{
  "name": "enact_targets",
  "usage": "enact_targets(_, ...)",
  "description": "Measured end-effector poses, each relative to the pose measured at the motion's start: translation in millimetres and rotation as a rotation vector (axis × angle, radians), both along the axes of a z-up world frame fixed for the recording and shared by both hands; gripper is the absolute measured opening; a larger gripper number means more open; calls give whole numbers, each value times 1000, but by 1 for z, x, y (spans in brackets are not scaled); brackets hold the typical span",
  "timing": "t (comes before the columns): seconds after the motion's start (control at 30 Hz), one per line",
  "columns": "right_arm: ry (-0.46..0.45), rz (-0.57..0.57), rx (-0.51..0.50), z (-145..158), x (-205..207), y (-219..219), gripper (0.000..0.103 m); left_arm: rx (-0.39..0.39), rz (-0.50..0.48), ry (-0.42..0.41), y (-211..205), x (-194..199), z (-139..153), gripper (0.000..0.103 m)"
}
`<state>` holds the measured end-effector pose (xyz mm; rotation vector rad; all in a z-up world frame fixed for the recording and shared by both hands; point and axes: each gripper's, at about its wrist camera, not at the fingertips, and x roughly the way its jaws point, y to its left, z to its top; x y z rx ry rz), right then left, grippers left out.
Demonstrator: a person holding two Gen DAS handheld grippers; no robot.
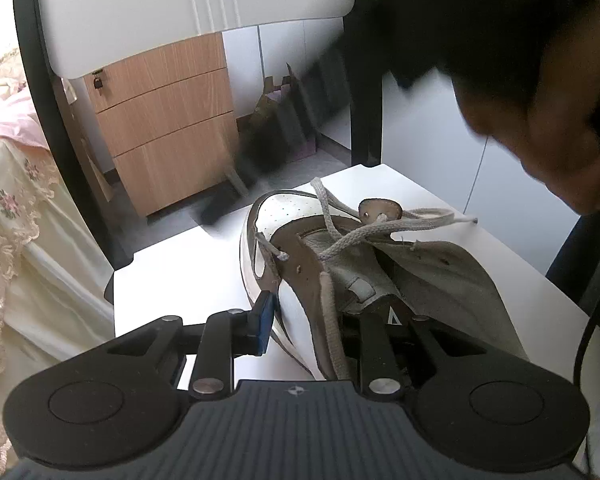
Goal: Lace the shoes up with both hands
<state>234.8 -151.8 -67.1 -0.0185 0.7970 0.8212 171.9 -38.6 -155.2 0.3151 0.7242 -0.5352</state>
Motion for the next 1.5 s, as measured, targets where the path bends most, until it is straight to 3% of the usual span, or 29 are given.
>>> enact_targets(0.07, 17, -58, 69, 6, 8, -11, 1, 0, 1, -1, 0, 0, 0, 26)
enact_targets(0.1, 19, -68, 58, 7, 10, -15, 1, 0, 1, -2, 0, -1, 0, 26)
enact_targets(0.27, 25, -3, -86, 1, 6, -13, 6, -1, 2, 0, 0, -1, 1, 26)
enact_targets(0.47, 22, 47, -178, -10, -1, -8, 7, -1, 4, 4, 0, 0, -1, 26)
enact_targets(0.53, 9, 61, -199, -12, -5, -6, 25, -3, 5, 7, 0, 1, -1, 26)
enact_targets(0.6, -22, 69, -227, -12, -11, -3, 31, -4, 7, 9, 1, 1, 0, 26)
enact_targets(0.83, 7, 102, -237, -19, -7, 3, 13, -1, 8, 7, 4, -2, 3, 26)
enact_targets(1.07, -16, 138, -269, -26, -10, 16, 4, 9, 6, 0, 8, -4, 4, 26)
enact_targets(1.23, 19, 50, -196, -24, -5, 13, 3, 16, 4, -8, 11, -5, 5, 26)
enact_targets(1.5, -35, -60, 72, 10, -11, -1, 3, 24, 14, -17, 17, -10, 7, 26)
